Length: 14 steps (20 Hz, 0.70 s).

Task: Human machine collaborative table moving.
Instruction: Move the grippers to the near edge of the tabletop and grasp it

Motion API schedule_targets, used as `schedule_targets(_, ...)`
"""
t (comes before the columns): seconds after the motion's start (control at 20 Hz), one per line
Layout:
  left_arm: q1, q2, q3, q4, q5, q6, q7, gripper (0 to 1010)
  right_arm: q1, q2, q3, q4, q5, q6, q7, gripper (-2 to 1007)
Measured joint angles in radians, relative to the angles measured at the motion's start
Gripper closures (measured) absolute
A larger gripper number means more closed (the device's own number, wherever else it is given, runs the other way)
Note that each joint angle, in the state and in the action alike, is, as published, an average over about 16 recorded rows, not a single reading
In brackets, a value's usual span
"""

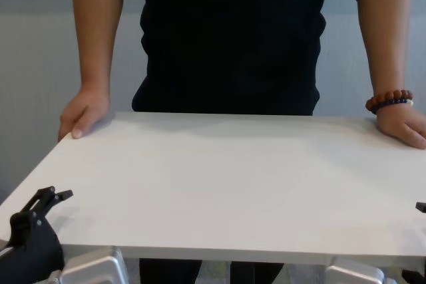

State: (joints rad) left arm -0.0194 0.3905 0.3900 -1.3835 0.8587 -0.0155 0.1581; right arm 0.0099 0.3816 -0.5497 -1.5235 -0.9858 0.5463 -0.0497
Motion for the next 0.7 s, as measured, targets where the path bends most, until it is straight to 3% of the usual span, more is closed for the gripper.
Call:
schedule_targets(0.35, 0.0, 0.0, 0.0, 0.0, 0.0, 0.0, 0.0, 51, 0.001, 0.0, -0.001, 0.0, -0.001, 0.001, 0.001, 94)
schedule_targets(0.7, 0.0, 0.0, 0.0, 0.0, 0.0, 0.0, 0.0, 178, 0.001, 0.001, -0.001, 0.0, -0.001, 0.001, 0.002, 264)
